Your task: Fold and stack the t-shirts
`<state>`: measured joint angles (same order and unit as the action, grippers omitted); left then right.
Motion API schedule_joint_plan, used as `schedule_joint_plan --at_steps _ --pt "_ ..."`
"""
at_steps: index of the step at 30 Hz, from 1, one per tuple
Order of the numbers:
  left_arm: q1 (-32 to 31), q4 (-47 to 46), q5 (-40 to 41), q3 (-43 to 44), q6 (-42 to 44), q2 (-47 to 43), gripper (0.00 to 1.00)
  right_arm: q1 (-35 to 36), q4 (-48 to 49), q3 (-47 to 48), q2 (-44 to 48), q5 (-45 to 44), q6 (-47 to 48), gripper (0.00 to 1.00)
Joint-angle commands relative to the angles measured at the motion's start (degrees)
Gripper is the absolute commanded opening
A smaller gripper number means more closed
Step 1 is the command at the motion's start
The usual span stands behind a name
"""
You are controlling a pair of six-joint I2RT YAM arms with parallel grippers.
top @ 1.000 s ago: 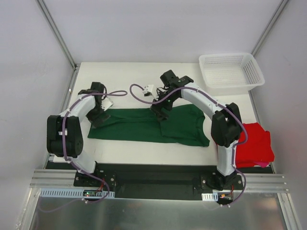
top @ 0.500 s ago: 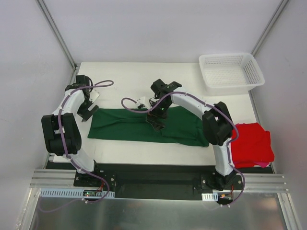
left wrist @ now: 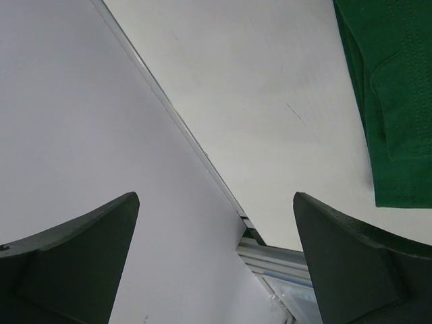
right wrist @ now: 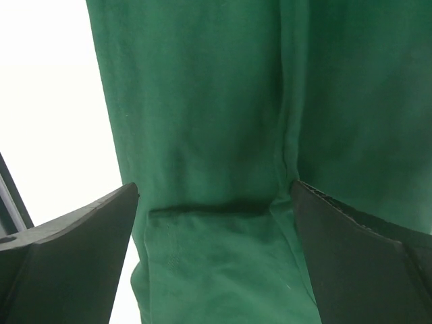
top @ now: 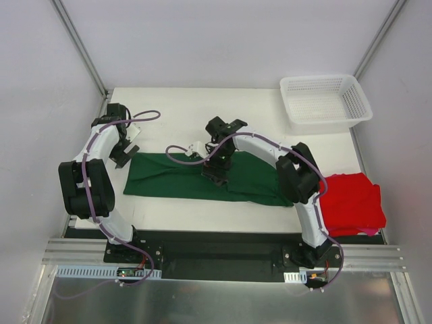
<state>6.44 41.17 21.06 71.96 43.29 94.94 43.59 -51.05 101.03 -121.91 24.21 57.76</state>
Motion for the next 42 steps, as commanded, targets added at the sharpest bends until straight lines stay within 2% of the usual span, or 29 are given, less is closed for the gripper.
schedule_joint_plan --at_steps 1,11,17,22,25,29,32,35,42 --pt "0.1 0.8 -0.4 1.5 0.1 -0.3 0.99 1.1 -3.9 2.2 -1.5 0.5 1.4 1.0" --pt "0.0 0.9 -0.7 2.3 0.2 0.2 0.99 2.7 -9.2 5.6 -2.2 3.4 1.7 1.0" --pt "-0.8 0.8 -0.6 4.2 0.3 2.0 0.99 2.8 -14.3 6.0 -2.5 11.5 3.7 1.0" --pt "-1.8 0.9 -0.5 6.8 0.9 3.5 0.99 2.9 -15.5 5.4 -1.0 14.1 4.5 1.0" --pt "-3.1 1.0 -0.8 8.5 1.0 4.1 0.99 2.1 -15.0 5.9 2.4 12.4 3.7 1.0" --pt "-5.1 1.1 -1.5 10.6 1.1 4.8 1.0 -0.8 -10.4 3.9 9.2 1.8 -0.4 1.0" --pt "-6.3 1.2 -2.2 11.7 0.8 5.5 0.99 -4.1 -4.2 -2.1 13.3 -8.0 -2.1 1.0" --pt "-9.1 1.3 -3.0 11.6 0.9 6.7 0.99 -7.5 -1.8 -5.8 13.4 -13.4 -1.3 1.0" --pt "-10.7 1.3 -5.4 12.8 0.9 11.3 0.99 -13.7 0.8 -10.0 12.7 -16.2 -1.2 1.0"
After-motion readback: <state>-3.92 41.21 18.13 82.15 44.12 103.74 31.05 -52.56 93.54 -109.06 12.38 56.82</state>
